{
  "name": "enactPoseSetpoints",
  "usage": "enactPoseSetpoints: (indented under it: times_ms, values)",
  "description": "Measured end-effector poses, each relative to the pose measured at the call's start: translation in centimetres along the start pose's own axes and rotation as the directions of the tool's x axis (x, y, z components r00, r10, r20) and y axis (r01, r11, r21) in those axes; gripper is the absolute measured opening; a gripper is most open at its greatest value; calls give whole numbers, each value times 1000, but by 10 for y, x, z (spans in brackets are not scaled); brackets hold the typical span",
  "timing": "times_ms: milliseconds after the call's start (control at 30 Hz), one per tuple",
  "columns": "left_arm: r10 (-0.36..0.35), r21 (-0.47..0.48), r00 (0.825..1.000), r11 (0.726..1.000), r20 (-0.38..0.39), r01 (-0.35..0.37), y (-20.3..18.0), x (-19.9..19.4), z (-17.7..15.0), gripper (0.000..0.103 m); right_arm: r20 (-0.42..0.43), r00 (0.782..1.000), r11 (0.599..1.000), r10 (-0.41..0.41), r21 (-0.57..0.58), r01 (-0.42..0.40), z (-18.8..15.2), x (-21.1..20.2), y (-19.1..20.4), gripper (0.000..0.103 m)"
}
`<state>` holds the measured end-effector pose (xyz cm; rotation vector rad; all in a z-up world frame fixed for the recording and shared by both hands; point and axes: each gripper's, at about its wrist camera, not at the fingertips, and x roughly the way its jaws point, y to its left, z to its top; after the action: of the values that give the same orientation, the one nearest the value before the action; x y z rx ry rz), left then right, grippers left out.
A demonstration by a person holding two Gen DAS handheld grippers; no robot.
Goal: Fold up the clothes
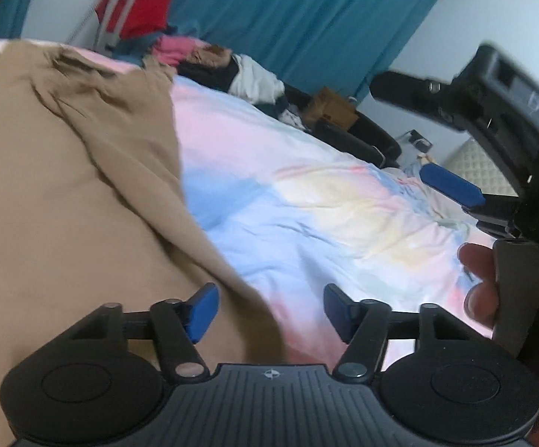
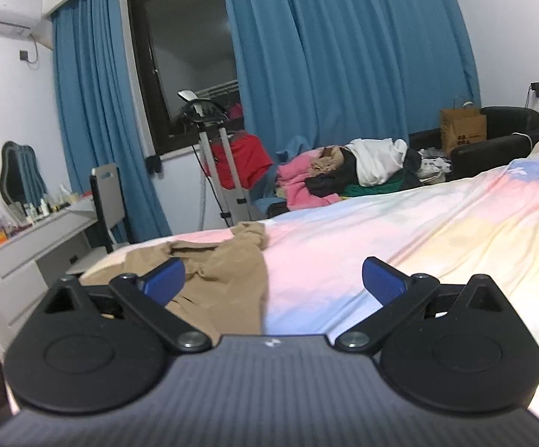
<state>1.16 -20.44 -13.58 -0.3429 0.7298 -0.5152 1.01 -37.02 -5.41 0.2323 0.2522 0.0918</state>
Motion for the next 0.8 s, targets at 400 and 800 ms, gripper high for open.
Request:
enactPoseSetpoints:
  times_ms: [400,800]
  values:
    - [9,-57,999,998,-48,-12,24,13,1,3,-20,999,999,32,15,-32,-9,6,-13,103]
    - [-25,-398,985,916,-168,-45,156,-73,38,2,-128,989,997,77,38,-73,-18,22,-3,103]
